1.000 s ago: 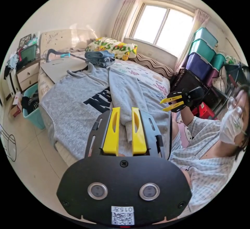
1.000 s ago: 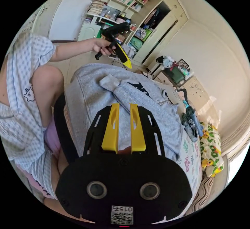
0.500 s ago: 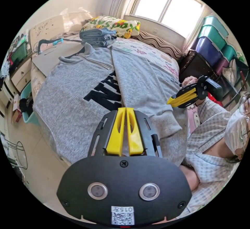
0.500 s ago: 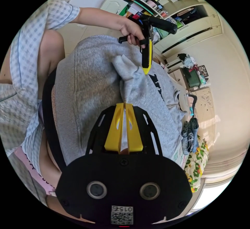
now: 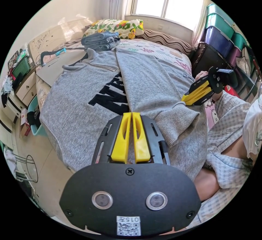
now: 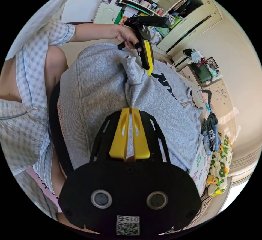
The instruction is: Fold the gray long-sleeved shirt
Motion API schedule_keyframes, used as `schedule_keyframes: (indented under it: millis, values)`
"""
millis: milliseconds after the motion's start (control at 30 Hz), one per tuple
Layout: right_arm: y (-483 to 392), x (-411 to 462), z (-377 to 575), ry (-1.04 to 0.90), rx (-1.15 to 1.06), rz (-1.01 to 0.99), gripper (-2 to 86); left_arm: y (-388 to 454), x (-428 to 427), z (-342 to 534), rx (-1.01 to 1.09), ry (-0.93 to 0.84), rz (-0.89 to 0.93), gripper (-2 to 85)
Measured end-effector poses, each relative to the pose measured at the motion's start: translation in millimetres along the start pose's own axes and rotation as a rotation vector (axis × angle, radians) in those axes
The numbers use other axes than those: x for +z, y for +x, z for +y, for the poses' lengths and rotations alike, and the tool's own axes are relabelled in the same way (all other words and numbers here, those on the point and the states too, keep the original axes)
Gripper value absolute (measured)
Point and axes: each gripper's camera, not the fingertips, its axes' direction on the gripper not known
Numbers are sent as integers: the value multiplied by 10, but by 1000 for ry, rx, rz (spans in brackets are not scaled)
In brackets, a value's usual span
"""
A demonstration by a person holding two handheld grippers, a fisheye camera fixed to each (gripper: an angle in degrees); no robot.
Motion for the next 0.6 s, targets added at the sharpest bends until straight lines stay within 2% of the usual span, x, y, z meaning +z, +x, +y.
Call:
schedule_keyframes:
  millis: [133, 300, 433, 600]
  values:
    - [7, 23, 62, 1, 54, 42, -9, 85, 147, 147, -24, 18, 38, 2]
    - [260, -101, 170, 23, 126, -55, -10, 132, 120, 469, -66, 90, 128, 7]
    - [784, -278, 213, 181, 300, -109, -9, 63, -279, 1271, -168, 388, 188, 9]
    - [1214, -92, -126, 248, 348, -90, -6, -346, -323, 2523, -452, 580, 75, 15]
